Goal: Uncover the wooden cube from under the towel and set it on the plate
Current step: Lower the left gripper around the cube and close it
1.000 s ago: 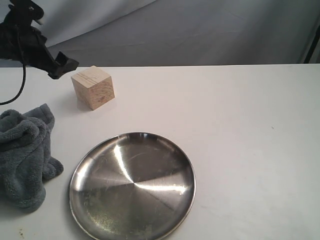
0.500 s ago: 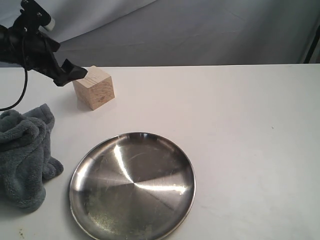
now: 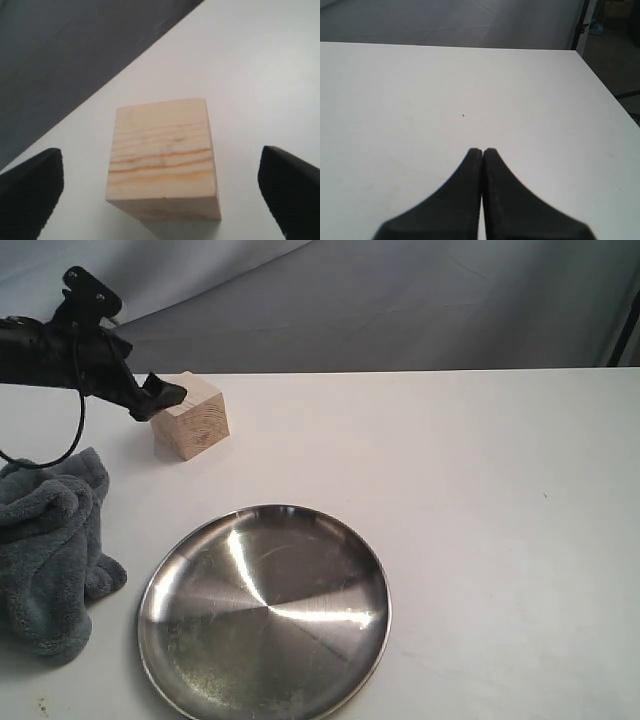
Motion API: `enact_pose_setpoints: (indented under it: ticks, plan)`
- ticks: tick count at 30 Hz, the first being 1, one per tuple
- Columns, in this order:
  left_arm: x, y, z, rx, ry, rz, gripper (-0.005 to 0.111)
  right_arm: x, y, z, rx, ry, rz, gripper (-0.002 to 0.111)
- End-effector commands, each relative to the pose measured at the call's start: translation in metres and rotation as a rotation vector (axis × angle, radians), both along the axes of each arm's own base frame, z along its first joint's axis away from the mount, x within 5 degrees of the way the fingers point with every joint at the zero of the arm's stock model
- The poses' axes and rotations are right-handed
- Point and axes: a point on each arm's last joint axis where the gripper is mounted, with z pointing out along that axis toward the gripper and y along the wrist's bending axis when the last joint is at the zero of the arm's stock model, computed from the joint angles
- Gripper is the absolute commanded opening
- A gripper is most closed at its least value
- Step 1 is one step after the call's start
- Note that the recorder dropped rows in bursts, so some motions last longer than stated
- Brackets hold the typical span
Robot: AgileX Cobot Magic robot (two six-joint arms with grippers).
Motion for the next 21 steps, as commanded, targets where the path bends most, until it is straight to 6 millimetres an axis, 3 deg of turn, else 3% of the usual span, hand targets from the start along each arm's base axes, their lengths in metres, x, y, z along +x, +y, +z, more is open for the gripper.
enact_pose_setpoints:
  ticks: [1, 8, 10, 15, 21]
  plan:
    - [0.018, -0.006, 0.008, -0.064, -0.048, -0.026, 0.105, 0.0, 0.0, 0.0, -0.005, -0.008, 0.002, 0.0]
    - [0.045, -0.01, -0.002, -0.105, -0.044, -0.04, 0.105, 0.0, 0.0, 0.0, -0.005, -0.008, 0.002, 0.0]
    - [0.05, -0.01, -0.017, -0.092, 0.017, -0.045, 0.105, 0.0, 0.0, 0.0, -0.005, -0.008, 0.002, 0.0]
    - [0.056, -0.009, -0.041, -0.026, 0.11, -0.084, 0.105, 0.0, 0.0, 0.0, -0.005, -0.008, 0.002, 0.0]
    - [0.057, -0.008, -0.047, -0.012, 0.105, -0.094, 0.105, 0.0, 0.0, 0.0, -0.005, -0.008, 0.002, 0.0]
